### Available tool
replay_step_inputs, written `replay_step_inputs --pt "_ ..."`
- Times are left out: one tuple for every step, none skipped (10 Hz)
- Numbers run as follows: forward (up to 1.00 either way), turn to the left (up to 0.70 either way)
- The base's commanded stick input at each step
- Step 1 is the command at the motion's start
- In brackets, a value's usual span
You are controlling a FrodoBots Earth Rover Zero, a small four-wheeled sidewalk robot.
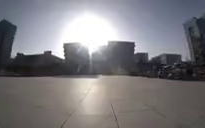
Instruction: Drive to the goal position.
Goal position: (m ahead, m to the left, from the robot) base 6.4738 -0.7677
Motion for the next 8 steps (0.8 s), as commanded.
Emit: replay_step_inputs --pt "1.00 0.04" --pt "1.00 0.04" --pt "1.00 0.04" --pt "1.00 0.04" --pt "1.00 0.04" --pt "1.00 0.04" --pt "0.52 0.02" --pt "0.00 0.00"
